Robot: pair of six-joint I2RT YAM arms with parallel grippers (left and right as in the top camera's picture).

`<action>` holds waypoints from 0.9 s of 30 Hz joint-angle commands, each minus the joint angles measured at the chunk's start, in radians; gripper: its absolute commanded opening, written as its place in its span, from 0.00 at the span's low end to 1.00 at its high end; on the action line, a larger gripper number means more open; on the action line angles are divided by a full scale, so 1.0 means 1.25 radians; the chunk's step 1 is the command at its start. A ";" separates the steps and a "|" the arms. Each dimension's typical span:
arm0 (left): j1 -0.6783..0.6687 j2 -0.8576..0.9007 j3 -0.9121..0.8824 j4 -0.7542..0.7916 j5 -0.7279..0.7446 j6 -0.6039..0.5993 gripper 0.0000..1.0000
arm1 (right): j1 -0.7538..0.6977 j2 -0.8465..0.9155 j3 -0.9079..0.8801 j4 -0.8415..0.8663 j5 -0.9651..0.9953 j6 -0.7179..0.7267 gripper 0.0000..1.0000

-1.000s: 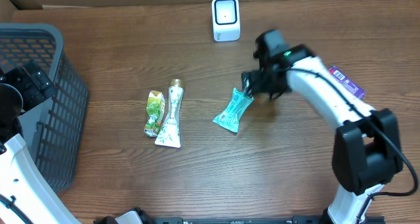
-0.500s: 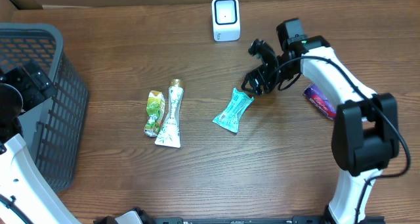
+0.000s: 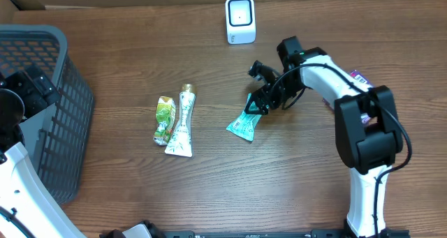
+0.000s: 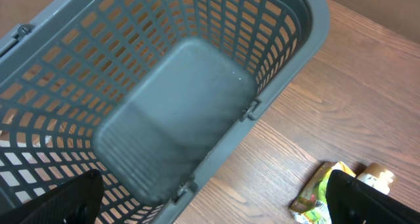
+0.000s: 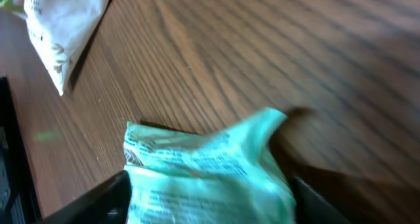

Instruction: Scan the item barcode

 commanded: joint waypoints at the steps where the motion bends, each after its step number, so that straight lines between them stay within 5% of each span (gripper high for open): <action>1: 0.001 0.000 0.009 0.002 -0.007 -0.008 1.00 | 0.013 0.028 0.020 -0.003 -0.026 -0.003 0.66; 6: 0.001 0.000 0.009 0.002 -0.007 -0.008 1.00 | 0.019 0.031 -0.008 -0.011 -0.026 0.026 0.41; 11: 0.001 0.000 0.009 0.002 -0.007 -0.008 0.99 | 0.018 0.031 -0.009 -0.010 -0.025 0.103 0.04; 20: 0.001 0.000 0.009 0.002 -0.007 -0.008 1.00 | -0.014 0.009 0.033 0.019 -0.016 0.233 0.04; 27: 0.001 0.000 0.009 0.002 -0.007 -0.008 1.00 | -0.034 -0.069 0.034 0.119 0.279 0.601 0.04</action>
